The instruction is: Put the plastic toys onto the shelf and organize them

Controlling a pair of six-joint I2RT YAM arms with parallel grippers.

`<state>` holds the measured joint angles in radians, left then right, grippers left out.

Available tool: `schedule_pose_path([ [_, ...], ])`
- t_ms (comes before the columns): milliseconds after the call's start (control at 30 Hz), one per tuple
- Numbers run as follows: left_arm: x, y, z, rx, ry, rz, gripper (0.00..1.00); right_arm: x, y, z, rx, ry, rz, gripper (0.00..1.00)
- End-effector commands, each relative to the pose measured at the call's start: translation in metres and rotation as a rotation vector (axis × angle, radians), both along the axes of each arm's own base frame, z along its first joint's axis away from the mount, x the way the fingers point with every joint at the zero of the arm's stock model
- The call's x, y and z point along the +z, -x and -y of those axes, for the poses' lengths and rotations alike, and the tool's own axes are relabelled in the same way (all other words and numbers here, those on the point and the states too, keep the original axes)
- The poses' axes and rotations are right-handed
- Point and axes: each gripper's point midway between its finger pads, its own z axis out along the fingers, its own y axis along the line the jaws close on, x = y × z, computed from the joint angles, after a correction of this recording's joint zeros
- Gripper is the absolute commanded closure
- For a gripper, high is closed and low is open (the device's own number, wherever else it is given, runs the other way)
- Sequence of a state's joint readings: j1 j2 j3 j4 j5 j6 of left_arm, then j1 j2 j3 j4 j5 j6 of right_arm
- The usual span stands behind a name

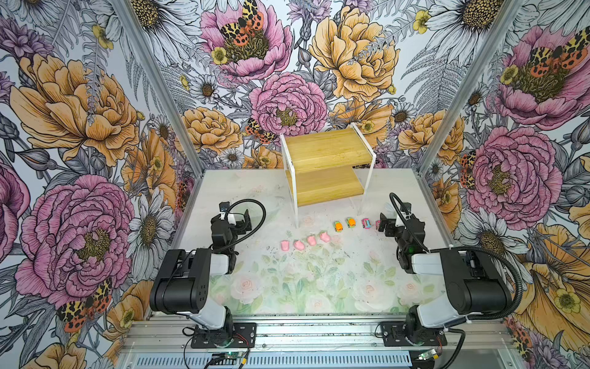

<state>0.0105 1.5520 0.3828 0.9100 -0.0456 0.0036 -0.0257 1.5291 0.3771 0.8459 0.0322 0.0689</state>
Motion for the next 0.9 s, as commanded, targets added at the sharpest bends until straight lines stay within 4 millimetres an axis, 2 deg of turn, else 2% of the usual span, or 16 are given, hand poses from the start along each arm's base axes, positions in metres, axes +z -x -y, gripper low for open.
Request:
schedule_pose_path([
  [0, 0.005, 0.0, -0.003, 0.015, -0.015, 0.019, 0.01, 0.007, -0.006, 0.0, 0.005, 0.0, 0.02, 0.01],
  [200, 0.005, -0.001, -0.003, 0.011, -0.009, 0.016, 0.01, 0.008, -0.005, 0.002, -0.006, -0.004, 0.027, 0.0],
  [300, 0.009, 0.001, 0.003, -0.017, -0.023, 0.03, 0.01, 0.029, -0.004, 0.001, -0.001, -0.002, 0.035, 0.06],
  [400, 0.032, 0.008, 0.01, 0.013, -0.08, 0.031, 0.01, 0.063, -0.001, -0.01, 0.058, -0.013, 0.023, 0.11],
  [467, 0.055, 0.012, 0.02, 0.007, -0.085, -0.015, 0.01, 0.088, 0.007, -0.025, 0.123, -0.077, 0.011, 0.13],
  [533, 0.074, 0.017, 0.031, -0.008, -0.003, -0.024, 0.01, 0.107, 0.016, -0.047, 0.211, -0.131, 0.01, 0.15],
  [600, 0.082, 0.026, 0.055, -0.08, 0.09, -0.019, 0.01, 0.115, 0.03, -0.073, 0.286, -0.162, 0.004, 0.16],
  [667, 0.075, 0.038, 0.074, -0.101, 0.173, -0.024, 0.01, 0.111, 0.045, -0.1, 0.355, -0.183, 0.014, 0.17],
  [733, 0.058, 0.052, 0.098, -0.142, 0.251, -0.046, 0.01, 0.098, 0.06, -0.126, 0.419, -0.185, 0.012, 0.19],
  [867, 0.029, 0.082, 0.135, -0.2, 0.29, -0.065, 0.01, 0.072, 0.083, -0.164, 0.508, -0.191, 0.002, 0.22],
])
